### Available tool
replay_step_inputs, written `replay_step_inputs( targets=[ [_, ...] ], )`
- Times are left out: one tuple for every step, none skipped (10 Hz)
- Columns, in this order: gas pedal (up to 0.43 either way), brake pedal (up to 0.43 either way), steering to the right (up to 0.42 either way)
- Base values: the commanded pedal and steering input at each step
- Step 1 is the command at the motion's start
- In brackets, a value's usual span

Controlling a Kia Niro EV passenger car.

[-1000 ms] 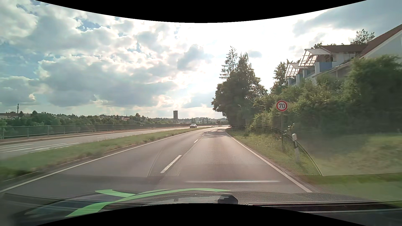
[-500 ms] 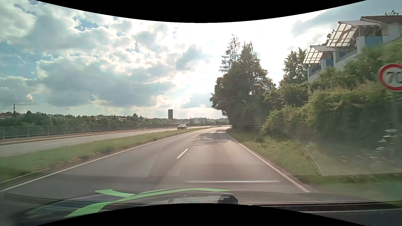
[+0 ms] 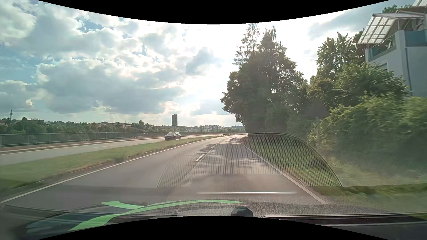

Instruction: Follow the waypoints while adhering to traffic rules and regulations

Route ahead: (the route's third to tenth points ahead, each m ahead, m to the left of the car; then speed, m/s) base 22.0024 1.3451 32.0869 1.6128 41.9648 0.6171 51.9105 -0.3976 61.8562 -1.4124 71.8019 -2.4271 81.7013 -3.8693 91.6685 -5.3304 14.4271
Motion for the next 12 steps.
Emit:
replay_step_inputs(
  targets=[
    [0.331, 0.000, 0.003],
    [0.319, 0.000, 0.004],
    [0.299, 0.000, 0.004],
    [0.299, 0.000, 0.004],
    [0.287, 0.000, 0.004],
    [0.287, 0.000, 0.003],
    [0.260, 0.000, 0.004],
    [0.240, 0.000, 0.003],
    [0.240, 0.000, 0.003],
    [0.240, 0.000, 0.004],
    [0.240, 0.000, 0.004],
    [0.240, 0.000, 0.004]
  ],
)
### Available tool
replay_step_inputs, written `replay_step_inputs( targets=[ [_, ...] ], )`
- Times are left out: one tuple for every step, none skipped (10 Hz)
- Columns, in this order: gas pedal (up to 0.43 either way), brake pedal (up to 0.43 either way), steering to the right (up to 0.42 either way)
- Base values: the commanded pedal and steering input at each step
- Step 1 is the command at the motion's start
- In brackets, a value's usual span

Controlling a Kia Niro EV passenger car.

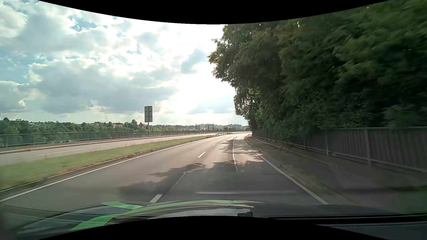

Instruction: Follow the waypoints while adhering to traffic rules and regulations

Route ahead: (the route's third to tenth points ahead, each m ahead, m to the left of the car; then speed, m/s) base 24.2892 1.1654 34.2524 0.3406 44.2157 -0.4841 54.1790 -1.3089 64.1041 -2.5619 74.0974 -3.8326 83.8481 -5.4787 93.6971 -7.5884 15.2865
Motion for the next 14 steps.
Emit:
replay_step_inputs(
  targets=[
    [0.240, 0.000, 0.004],
    [0.240, 0.000, 0.004],
    [0.228, 0.000, 0.004],
    [0.150, 0.000, 0.005],
    [0.110, 0.000, 0.006],
    [0.110, 0.000, 0.007],
    [0.110, 0.000, 0.007],
    [0.110, 0.000, 0.007],
    [0.110, 0.000, 0.008],
    [0.110, 0.000, 0.009],
    [0.110, 0.000, 0.010],
    [0.110, 0.000, 0.011],
    [0.110, 0.000, 0.010],
    [0.110, 0.000, 0.011]
  ],
)
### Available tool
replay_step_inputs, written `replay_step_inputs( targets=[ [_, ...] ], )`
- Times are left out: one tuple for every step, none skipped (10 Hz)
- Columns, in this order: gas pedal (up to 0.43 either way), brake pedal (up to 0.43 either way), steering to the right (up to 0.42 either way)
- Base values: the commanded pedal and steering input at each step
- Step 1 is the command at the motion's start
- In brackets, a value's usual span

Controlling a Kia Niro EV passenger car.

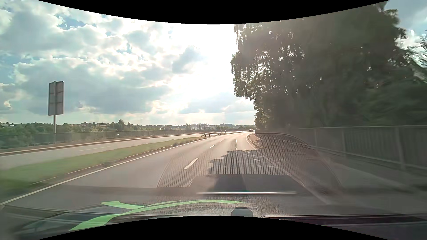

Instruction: Follow the waypoints while adhering to traffic rules and regulations

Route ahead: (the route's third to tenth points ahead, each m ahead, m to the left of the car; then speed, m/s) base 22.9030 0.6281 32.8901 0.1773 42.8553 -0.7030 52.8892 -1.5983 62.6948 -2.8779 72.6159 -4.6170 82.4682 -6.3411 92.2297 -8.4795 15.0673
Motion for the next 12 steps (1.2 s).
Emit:
replay_step_inputs(
  targets=[
    [0.110, 0.000, 0.011],
    [0.110, 0.000, 0.011],
    [0.110, 0.000, 0.011],
    [0.110, 0.000, 0.011],
    [0.110, 0.000, 0.011],
    [0.157, 0.000, 0.011],
    [0.209, 0.000, 0.011],
    [0.248, 0.000, 0.011],
    [0.268, 0.000, 0.011],
    [0.268, 0.000, 0.011],
    [0.268, 0.000, 0.010],
    [0.268, 0.000, 0.010]
  ],
)
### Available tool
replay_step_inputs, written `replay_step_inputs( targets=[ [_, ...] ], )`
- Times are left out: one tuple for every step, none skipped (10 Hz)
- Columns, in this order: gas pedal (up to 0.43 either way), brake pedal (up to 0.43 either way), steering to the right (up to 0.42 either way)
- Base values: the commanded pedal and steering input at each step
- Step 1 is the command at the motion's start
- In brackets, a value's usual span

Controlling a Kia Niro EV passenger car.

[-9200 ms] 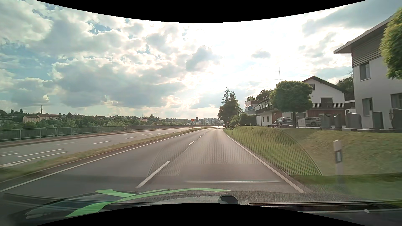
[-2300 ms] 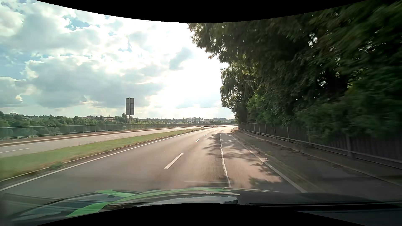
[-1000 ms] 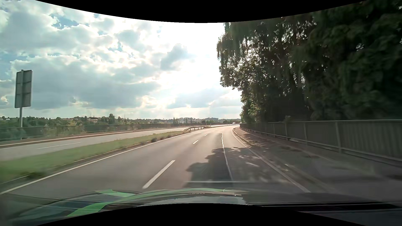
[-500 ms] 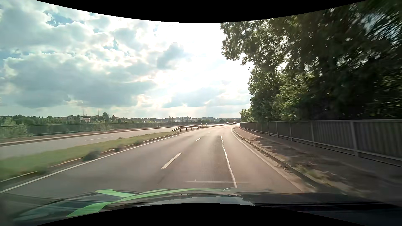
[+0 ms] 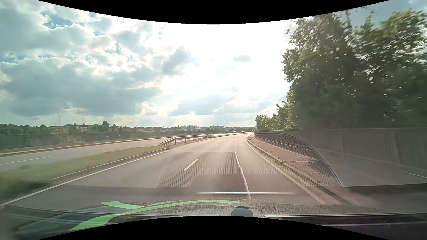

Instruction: Follow the waypoints while adhering to traffic rules and regulations

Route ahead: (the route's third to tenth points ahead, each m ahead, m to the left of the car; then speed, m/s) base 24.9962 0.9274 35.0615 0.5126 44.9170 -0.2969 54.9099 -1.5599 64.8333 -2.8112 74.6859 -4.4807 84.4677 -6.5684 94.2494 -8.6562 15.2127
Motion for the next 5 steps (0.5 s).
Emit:
replay_step_inputs(
  targets=[
    [0.268, 0.000, 0.010],
    [0.268, 0.000, 0.010],
    [0.268, 0.000, 0.010],
    [0.268, 0.000, 0.011],
    [0.268, 0.000, 0.010]
  ],
)
